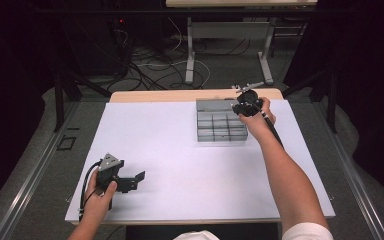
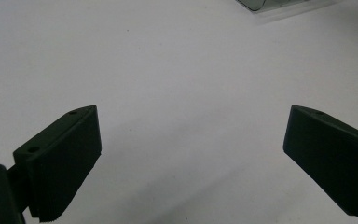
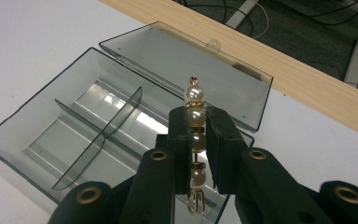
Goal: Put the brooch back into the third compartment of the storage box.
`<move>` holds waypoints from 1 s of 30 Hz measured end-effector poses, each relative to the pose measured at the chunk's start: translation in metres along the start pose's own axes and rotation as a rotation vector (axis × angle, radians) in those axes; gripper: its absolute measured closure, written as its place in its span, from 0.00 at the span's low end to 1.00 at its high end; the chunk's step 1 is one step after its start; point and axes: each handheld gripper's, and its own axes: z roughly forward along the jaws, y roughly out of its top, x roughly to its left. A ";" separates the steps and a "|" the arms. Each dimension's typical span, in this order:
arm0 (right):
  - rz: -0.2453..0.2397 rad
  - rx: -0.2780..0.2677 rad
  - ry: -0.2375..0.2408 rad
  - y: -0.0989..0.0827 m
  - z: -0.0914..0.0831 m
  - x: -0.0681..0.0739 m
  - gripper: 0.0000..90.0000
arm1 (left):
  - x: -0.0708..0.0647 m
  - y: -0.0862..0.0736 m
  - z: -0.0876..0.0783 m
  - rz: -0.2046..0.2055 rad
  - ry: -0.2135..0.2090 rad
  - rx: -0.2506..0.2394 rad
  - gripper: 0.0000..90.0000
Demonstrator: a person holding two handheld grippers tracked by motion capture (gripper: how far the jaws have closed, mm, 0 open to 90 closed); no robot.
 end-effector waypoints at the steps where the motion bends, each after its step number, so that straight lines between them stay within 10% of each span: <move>1: -0.002 0.000 -0.007 0.000 0.001 0.000 0.90 | 0.000 0.000 0.000 0.001 0.000 0.000 0.04; 30: -0.101 0.059 -0.012 -0.008 0.031 -0.005 0.90 | 0.001 0.000 0.000 0.001 -0.003 0.011 0.04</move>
